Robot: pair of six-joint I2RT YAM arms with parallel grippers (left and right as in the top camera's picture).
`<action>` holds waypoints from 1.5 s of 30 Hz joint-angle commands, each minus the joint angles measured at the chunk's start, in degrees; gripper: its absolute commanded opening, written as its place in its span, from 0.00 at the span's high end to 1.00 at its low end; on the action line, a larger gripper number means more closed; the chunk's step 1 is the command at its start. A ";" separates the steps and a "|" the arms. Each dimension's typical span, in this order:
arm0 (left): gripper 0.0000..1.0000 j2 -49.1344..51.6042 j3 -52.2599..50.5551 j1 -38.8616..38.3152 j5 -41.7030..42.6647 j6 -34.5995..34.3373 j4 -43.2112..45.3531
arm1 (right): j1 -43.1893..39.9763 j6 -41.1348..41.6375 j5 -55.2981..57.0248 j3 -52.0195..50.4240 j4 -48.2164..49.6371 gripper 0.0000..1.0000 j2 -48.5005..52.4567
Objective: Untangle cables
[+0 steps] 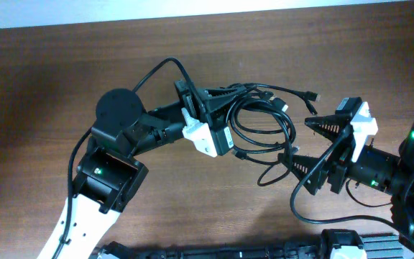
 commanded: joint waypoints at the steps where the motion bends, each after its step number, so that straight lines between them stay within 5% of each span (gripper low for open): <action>1: 1.00 -0.33 0.50 -0.07 -0.72 -1.18 0.52 | -0.04 -0.63 -3.10 0.98 0.26 0.01 -0.26; 9: 1.00 -0.33 0.50 -0.17 4.96 -1.16 -4.55 | -0.04 -0.39 -6.93 0.98 4.74 0.01 -0.26; 16: 1.00 -0.33 0.50 -0.17 18.67 -1.16 -5.57 | -0.04 -0.39 -6.91 0.98 5.33 0.01 -0.26; 26: 1.00 1.38 0.50 -4.31 18.18 -1.11 -7.63 | -0.04 2.64 -6.88 0.98 7.50 0.01 -0.22; 39: 1.00 1.40 0.50 -4.28 -0.15 -0.96 -6.86 | -0.04 2.60 -6.88 0.98 3.91 0.01 -0.22; 45: 1.00 1.40 0.50 -4.28 0.13 -0.96 -7.58 | -0.04 2.60 -6.86 0.98 4.85 0.01 -0.22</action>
